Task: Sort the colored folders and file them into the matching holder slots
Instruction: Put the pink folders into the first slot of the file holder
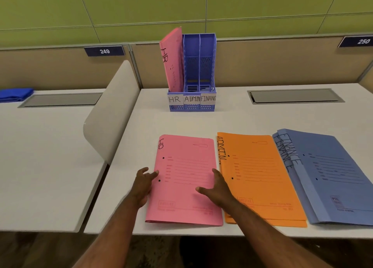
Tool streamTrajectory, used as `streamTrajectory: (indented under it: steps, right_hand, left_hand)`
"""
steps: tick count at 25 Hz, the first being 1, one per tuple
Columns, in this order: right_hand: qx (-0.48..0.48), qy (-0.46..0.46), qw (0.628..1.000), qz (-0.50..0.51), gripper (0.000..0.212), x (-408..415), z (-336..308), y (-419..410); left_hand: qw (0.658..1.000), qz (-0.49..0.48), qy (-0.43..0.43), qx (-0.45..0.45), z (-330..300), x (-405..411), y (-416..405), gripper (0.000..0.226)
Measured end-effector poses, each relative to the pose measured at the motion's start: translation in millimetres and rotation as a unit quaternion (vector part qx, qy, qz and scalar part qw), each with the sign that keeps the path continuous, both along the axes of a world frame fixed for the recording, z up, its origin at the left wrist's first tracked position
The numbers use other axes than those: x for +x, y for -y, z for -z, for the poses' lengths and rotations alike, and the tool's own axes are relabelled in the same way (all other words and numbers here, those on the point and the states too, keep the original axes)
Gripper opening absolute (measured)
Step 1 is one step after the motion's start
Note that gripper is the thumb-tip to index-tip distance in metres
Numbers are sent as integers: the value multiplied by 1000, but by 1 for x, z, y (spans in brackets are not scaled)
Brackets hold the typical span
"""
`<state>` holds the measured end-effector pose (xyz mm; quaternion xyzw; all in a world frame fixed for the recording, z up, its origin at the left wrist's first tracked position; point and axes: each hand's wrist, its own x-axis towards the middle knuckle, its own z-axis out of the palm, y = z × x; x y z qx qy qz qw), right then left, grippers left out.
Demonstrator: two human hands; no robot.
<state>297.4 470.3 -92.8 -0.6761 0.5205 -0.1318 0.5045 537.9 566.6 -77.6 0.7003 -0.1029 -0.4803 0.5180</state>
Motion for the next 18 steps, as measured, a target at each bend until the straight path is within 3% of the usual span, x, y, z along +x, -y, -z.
streamTrajectory:
  steps: [3, 13, 18]
  right_hand:
    - [15, 1, 1000, -1, 106, -1, -1, 2]
    - [-46, 60, 995, 58, 83, 12, -11, 15]
    - [-56, 147, 981, 117, 96, 31, -42, 56]
  left_hand:
    - [996, 58, -58, -19, -2, 1, 0, 47]
    - [986, 103, 45, -125, -14, 9, 14, 37]
    - [976, 109, 61, -180, -37, 25, 34, 38]
